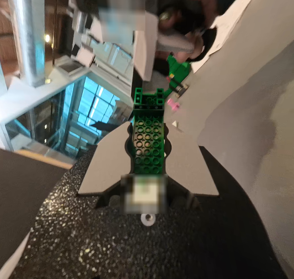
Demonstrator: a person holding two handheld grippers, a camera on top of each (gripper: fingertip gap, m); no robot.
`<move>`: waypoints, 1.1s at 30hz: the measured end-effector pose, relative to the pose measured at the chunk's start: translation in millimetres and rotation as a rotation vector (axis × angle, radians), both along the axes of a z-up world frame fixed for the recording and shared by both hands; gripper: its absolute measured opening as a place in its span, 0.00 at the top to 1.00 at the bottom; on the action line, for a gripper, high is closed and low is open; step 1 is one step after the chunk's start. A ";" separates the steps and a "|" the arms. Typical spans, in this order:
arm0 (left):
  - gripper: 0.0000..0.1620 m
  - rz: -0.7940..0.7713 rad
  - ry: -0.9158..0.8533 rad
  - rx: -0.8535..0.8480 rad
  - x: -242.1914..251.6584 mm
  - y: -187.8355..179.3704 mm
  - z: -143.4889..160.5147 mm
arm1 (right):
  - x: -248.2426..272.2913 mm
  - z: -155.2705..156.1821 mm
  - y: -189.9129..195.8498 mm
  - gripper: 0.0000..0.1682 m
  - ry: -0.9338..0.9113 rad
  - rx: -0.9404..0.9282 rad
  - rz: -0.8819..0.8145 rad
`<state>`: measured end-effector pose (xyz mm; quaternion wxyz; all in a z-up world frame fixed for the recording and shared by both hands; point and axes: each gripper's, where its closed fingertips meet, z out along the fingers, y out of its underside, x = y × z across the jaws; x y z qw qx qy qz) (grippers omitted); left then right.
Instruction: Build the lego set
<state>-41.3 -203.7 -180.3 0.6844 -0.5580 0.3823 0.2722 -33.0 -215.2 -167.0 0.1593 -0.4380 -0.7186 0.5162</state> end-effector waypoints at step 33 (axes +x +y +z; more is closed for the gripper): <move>0.78 0.505 -0.795 -0.088 -100.9 -35.0 -21.8 | -103.7 21.3 185.6 0.85 0.858 0.139 -0.878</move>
